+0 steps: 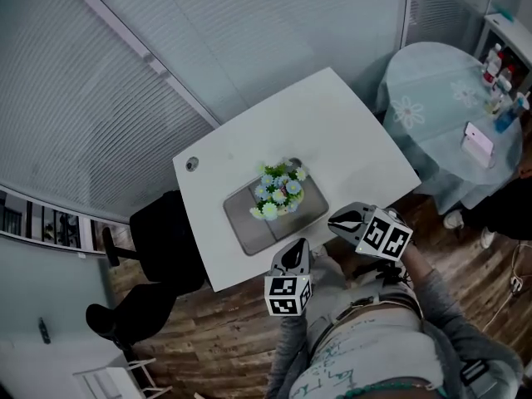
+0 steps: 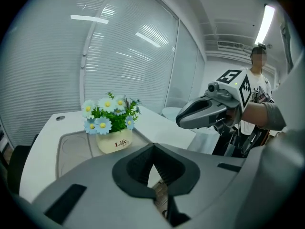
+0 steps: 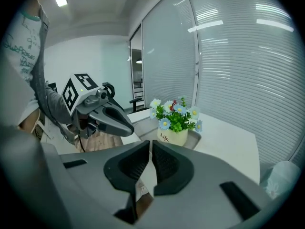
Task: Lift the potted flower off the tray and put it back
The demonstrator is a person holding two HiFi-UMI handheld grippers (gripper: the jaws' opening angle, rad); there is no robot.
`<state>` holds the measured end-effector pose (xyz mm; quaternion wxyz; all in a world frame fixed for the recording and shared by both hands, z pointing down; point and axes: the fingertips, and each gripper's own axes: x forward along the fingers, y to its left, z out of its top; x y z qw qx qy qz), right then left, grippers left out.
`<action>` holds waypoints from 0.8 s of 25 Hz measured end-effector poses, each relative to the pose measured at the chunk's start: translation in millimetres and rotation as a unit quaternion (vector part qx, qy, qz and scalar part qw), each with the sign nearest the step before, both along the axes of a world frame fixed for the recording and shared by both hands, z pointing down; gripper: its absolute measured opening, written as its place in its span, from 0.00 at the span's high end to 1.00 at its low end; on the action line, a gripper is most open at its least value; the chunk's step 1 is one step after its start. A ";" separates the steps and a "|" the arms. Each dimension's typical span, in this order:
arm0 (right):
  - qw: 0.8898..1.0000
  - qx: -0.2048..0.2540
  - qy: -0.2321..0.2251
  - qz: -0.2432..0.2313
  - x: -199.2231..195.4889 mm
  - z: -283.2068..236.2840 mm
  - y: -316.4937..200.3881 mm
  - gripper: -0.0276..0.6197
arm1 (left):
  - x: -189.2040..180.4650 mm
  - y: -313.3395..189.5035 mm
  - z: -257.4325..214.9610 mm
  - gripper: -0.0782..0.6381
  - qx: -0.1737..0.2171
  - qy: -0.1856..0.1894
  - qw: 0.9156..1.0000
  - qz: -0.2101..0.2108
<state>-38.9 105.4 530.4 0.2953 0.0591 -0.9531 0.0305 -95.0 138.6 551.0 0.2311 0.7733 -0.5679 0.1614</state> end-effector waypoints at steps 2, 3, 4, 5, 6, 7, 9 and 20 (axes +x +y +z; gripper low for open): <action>1.000 0.004 -0.016 0.001 0.5 -12.4 4.5 0.91 | 7.8 3.0 -4.4 0.88 0.006 0.000 1.000 -0.005; 1.000 0.008 -0.023 0.000 0.7 -18.7 7.0 0.91 | 12.1 4.2 -6.9 0.88 0.009 -0.001 1.000 -0.006; 1.000 0.013 -0.028 -0.001 1.1 -24.7 9.6 0.91 | 16.7 5.2 -9.8 0.88 0.013 -0.003 1.000 -0.007; 0.999 0.018 -0.032 -0.002 1.8 -30.5 12.2 0.91 | 21.4 6.1 -13.2 0.88 0.017 -0.004 1.000 -0.007; 0.999 0.023 -0.036 -0.004 2.6 -36.4 15.0 0.91 | 25.9 6.6 -17.5 0.88 0.023 -0.005 1.000 -0.008; 0.999 0.028 -0.041 -0.006 3.6 -42.4 18.2 0.91 | 30.0 7.2 -22.6 0.88 0.029 -0.006 1.000 -0.010; 0.998 0.039 -0.050 -0.009 6.5 -53.6 25.3 0.91 | 37.3 9.0 -33.4 0.88 0.040 -0.008 0.999 -0.015; 0.995 0.065 -0.076 -0.021 41.6 -82.4 82.2 0.91 | 65.0 49.6 -72.3 0.88 0.066 -0.010 0.995 -0.076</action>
